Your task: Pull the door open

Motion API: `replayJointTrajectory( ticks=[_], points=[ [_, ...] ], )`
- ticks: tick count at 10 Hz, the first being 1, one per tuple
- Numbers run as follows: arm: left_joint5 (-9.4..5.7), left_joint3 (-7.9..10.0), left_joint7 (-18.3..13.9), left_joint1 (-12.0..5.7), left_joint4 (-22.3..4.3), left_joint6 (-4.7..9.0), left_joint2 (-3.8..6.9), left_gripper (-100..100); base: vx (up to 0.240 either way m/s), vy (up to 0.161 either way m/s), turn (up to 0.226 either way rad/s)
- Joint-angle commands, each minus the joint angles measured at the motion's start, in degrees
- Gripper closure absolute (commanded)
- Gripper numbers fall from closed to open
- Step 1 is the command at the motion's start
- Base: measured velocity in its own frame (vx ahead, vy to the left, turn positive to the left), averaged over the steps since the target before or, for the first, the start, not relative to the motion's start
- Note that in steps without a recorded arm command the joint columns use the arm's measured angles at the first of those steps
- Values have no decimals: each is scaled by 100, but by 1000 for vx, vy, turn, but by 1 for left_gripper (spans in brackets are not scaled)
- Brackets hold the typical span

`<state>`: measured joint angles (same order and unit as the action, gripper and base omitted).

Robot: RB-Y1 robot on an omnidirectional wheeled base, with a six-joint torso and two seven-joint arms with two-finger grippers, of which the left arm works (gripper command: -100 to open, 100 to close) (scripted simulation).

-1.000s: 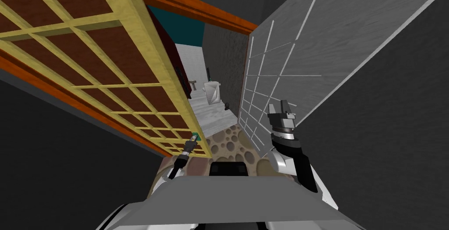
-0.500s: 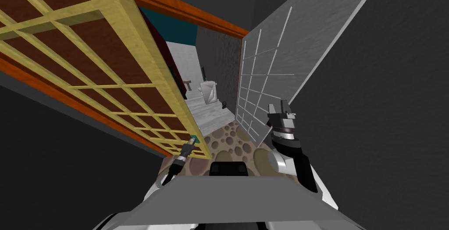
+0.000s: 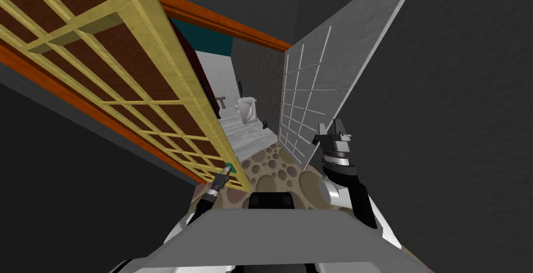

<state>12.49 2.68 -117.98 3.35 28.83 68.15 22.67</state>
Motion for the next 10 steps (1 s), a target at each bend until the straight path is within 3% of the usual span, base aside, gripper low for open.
replayJointTrajectory(
  ticks=[1, 10],
  points=[
    [11, 1, -12, 1, -41, 62, 19, 100, -120, 48, -133],
    [82, 5, -84, 10, -292, 445, 133, 100, -212, 91, -172]
  ],
)
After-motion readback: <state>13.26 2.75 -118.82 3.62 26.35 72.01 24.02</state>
